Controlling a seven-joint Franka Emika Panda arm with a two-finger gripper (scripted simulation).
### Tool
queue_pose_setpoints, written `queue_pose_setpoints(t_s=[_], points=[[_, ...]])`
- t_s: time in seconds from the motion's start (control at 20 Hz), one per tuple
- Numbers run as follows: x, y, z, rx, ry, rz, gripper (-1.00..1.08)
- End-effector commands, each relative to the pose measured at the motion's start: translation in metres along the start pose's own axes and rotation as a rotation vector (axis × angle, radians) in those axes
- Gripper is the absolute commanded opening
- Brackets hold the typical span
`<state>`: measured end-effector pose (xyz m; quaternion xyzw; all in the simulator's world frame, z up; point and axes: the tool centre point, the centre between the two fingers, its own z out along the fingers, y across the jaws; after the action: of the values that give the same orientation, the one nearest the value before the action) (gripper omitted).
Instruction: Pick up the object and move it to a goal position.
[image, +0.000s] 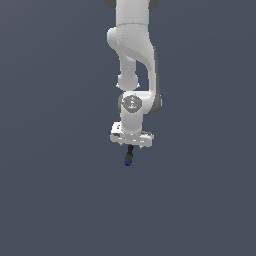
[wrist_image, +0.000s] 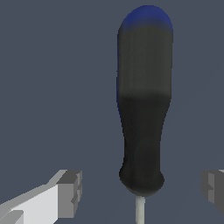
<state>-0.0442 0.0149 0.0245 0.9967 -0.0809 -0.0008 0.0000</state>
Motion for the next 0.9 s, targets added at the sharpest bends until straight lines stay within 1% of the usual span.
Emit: queue_pose_setpoints(t_s=[0.0,0.15,0.2,0.85], points=[[0.0006,-0.0001,0.0069,0.000,0.001,0.000,1.00],[0.0010,-0.0002,0.0093,0.000,0.001,0.000,1.00],[0.0010,-0.0002,0.0093,0.000,0.001,0.000,-1.00],[-0.0013,-0.0022,0.0087,0.000,0.001,0.000,-1.00]])
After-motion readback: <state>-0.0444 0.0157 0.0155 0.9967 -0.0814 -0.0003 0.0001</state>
